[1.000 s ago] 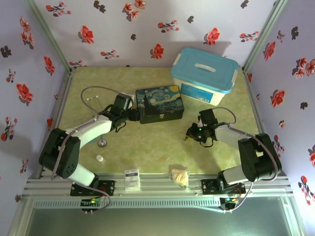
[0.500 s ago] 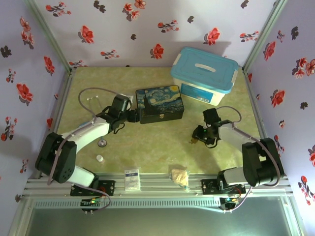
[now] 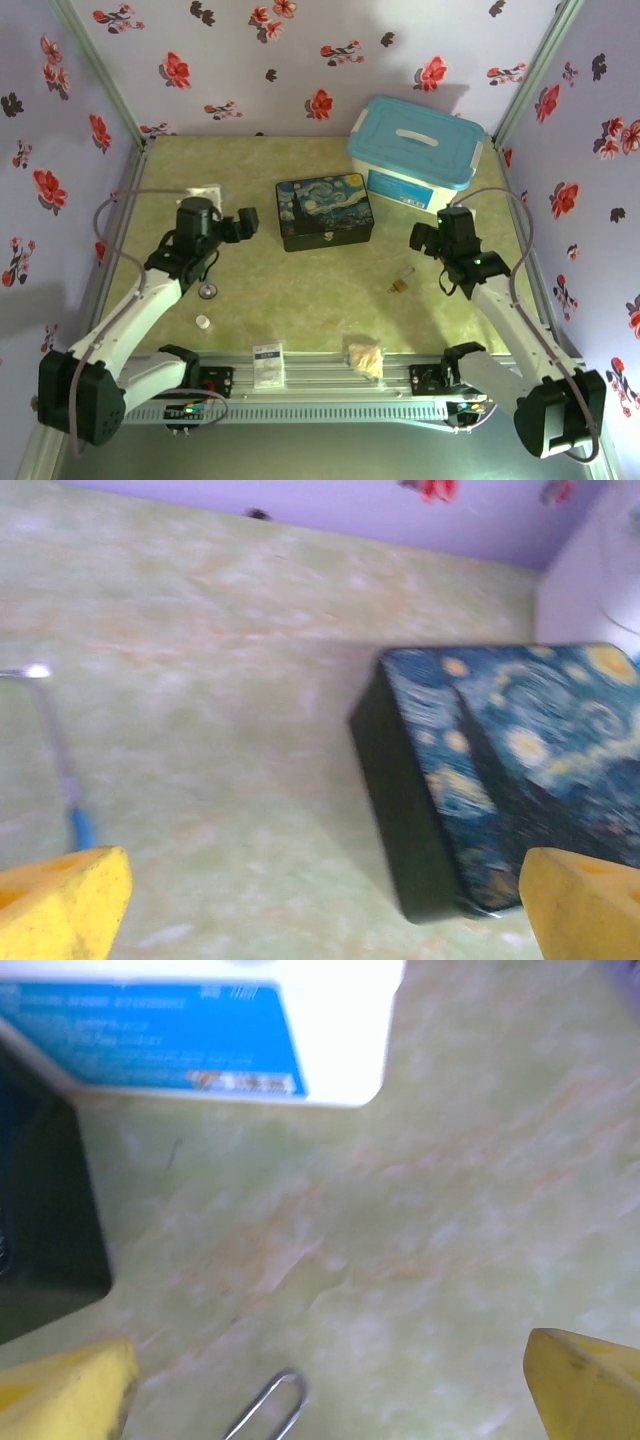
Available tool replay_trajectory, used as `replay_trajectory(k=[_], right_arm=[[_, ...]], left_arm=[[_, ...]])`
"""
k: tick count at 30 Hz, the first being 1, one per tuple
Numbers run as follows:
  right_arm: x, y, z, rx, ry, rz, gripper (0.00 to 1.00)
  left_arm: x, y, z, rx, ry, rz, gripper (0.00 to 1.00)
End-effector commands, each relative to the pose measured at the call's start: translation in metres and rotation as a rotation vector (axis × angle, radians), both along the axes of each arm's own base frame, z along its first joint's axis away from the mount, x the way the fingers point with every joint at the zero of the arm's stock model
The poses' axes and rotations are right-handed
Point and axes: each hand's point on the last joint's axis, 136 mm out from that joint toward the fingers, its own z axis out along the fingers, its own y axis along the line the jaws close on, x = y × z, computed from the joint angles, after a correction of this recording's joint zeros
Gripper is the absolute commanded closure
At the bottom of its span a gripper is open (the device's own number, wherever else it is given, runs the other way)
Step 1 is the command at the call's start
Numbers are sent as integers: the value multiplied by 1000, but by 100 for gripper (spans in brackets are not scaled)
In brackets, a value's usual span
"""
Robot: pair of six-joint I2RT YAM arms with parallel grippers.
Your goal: Unlock a padlock with a key
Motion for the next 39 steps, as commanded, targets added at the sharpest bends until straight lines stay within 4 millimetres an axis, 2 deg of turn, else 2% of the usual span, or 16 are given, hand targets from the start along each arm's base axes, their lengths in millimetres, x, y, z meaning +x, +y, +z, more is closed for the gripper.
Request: replay_trajectory(k=[1, 7, 12, 14, 17, 20, 21, 23, 24, 27, 29, 32, 39], right_arm=[[4, -37, 12, -174, -63, -103, 1], [33, -49, -12, -205, -129, -126, 1], [49, -62, -33, -230, -190, -115, 1], [55, -66, -36, -204, -263, -130, 1], [57, -70, -43, -151, -383, -143, 1], [64, -67, -46, -117, -444, -135, 1], [67, -64, -47, -131, -433, -110, 1], [73, -63, -49, -152, -432, -90, 1], [77, -63, -50, -159, -444, -87, 1], [85, -61, -66, -156, -443, -73, 1], [92, -59, -74, -161, -432, -57, 1], [98, -57, -82, -149, -336, -39, 0], [99, -57, -80, -156, -363, -37, 1]], left_arm=[[-5, 39, -27, 63, 30, 117, 0], [-1, 100, -52, 254, -11, 334, 0], [10, 123, -50, 392, -50, 393, 0], [13, 131, -58, 414, -91, 407, 0], [18, 141, -78, 385, -112, 410, 0], [29, 148, -79, 297, -163, 395, 0], [33, 151, -73, 246, -226, 398, 0], [39, 160, -82, 205, -243, 405, 0], [42, 159, -89, 209, -222, 387, 0], [46, 146, -89, 228, -231, 327, 0], [50, 139, -102, 224, -227, 283, 0], [58, 130, -106, 237, -189, 222, 0], [60, 127, -107, 259, -186, 218, 0]])
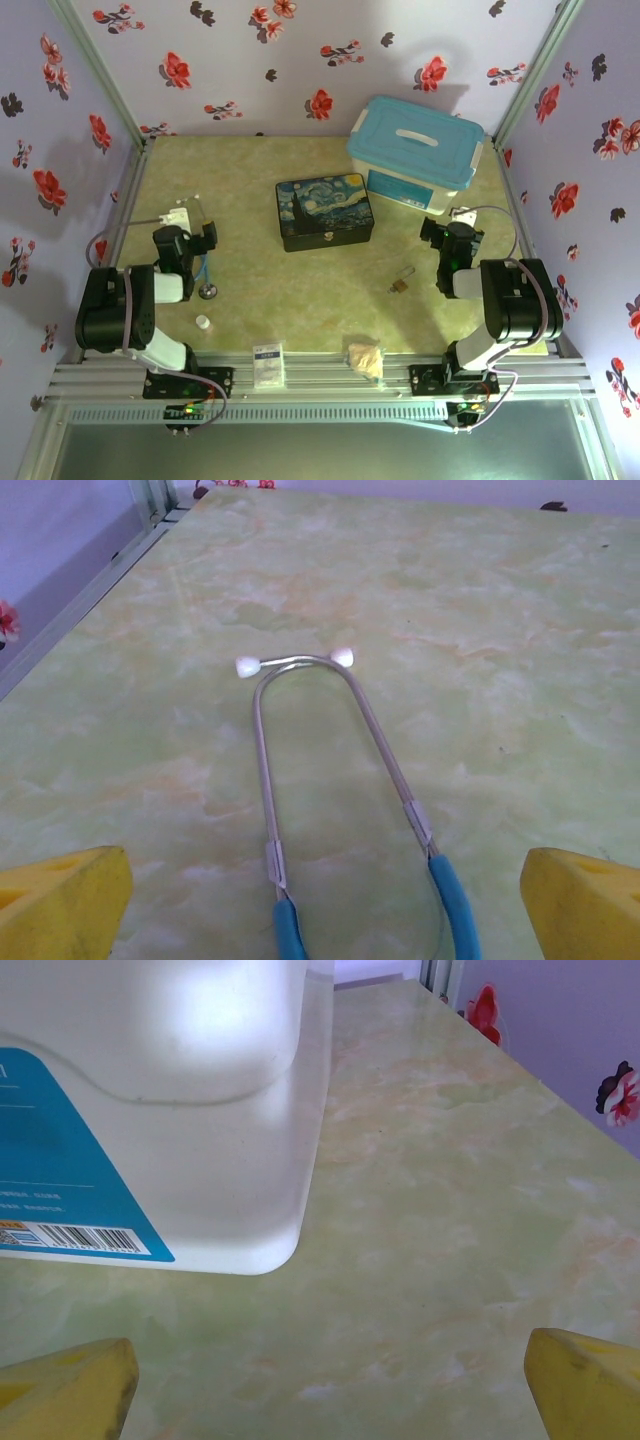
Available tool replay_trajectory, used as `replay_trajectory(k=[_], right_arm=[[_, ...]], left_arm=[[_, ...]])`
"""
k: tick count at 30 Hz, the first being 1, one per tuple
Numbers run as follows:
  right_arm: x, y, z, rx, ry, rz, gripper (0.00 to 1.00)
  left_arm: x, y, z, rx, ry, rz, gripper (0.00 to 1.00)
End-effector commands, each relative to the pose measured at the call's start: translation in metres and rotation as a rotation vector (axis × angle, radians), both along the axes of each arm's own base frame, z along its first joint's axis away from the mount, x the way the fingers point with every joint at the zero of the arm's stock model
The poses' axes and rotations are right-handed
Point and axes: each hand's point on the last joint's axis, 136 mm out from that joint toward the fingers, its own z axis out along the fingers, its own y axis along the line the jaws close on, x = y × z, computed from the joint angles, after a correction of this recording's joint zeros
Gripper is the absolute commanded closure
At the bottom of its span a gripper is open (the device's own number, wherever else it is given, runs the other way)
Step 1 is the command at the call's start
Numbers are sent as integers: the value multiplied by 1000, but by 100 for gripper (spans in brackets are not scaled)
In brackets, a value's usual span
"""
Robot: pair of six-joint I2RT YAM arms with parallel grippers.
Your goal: Unlock a padlock with a key
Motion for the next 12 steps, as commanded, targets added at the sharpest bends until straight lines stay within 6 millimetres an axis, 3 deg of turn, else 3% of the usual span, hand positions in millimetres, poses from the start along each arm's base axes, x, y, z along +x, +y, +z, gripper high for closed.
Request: replay_trajectory(k=[1, 12], right_arm=[[5, 0, 10, -11, -29, 13, 1], [8, 5, 9, 6, -25, 59, 1]], left_arm=[[8, -4, 14, 34, -47, -21, 0], [9, -5, 14, 39, -44, -20, 0]])
